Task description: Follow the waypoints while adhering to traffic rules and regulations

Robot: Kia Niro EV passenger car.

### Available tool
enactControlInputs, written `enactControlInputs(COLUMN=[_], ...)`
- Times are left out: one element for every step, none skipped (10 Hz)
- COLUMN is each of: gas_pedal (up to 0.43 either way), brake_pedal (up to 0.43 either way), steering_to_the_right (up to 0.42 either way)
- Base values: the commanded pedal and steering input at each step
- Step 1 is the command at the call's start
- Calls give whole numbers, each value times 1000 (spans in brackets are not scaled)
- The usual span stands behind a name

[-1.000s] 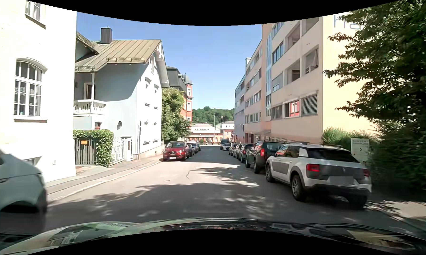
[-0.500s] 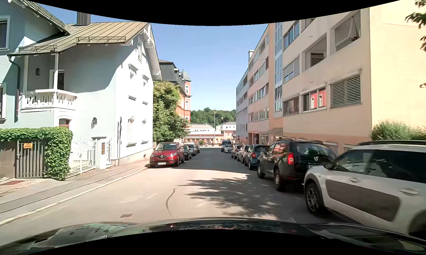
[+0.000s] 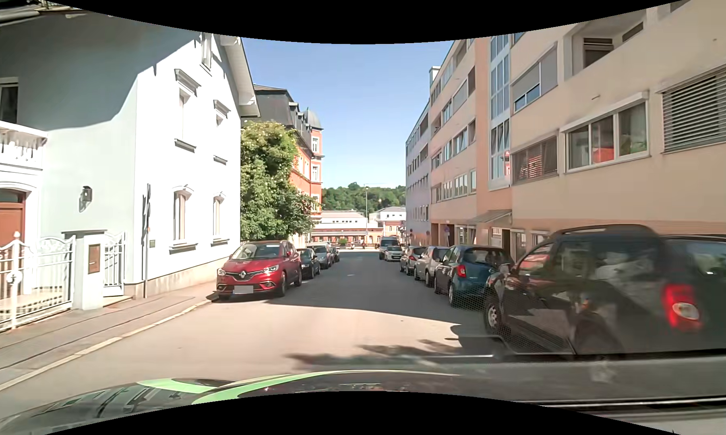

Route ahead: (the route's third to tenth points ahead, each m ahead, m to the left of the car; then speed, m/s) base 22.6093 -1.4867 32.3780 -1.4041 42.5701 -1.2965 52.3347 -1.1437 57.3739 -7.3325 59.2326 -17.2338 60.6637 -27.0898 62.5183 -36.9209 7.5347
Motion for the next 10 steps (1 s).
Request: enactControlInputs(gas_pedal=[0, 0, 0, 0, 0, 0, 0, 0, 0, 0], brake_pedal=[49, 55, 55, 61, 61, 67, 73, 73, 79, 73], steering_to_the_right=[-4, -4, -3, -3, -3, -3, -3, -3, -3, -3])
